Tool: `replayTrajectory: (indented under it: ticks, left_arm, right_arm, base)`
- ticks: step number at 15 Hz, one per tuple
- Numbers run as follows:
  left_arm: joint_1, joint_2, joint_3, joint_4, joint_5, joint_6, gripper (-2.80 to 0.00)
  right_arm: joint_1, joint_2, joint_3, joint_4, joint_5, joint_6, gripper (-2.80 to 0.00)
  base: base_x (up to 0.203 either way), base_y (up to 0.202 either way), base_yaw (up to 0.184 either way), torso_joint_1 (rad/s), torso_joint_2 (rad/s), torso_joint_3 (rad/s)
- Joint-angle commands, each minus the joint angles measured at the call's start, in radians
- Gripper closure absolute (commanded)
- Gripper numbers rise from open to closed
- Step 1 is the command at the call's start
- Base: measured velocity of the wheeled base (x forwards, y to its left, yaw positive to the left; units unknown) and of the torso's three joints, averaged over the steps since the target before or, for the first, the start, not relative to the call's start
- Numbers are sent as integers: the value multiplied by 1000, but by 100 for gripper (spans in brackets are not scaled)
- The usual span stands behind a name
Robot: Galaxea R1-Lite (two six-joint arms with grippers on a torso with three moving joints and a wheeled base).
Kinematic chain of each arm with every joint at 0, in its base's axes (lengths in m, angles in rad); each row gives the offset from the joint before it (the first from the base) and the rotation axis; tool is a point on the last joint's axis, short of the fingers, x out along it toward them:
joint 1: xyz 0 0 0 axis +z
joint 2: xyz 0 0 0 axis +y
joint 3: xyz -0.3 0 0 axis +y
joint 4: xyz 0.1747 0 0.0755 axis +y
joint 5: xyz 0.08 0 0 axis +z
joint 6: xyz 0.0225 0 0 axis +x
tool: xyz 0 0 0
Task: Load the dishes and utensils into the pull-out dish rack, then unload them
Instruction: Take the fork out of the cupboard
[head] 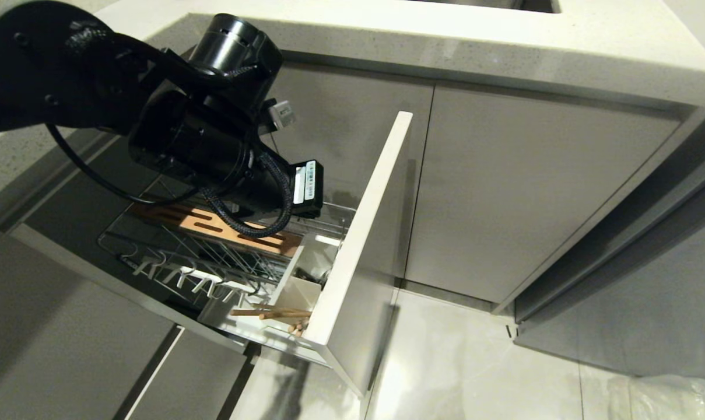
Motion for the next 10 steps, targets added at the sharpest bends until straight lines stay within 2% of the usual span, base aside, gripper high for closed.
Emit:
replayTrajectory:
  ticks: [1,10]
  left_arm:
    - [-7,19,-4,-1,0,-10,0]
    - [-50,85,-36,-13,3,-35,0]
  right_arm:
    - [0,1,0,0,0,0,0]
    - [0,1,0,0,0,0,0]
  base:
    - [0,0,0,0,0,0]
    - [0,0,0,0,0,0]
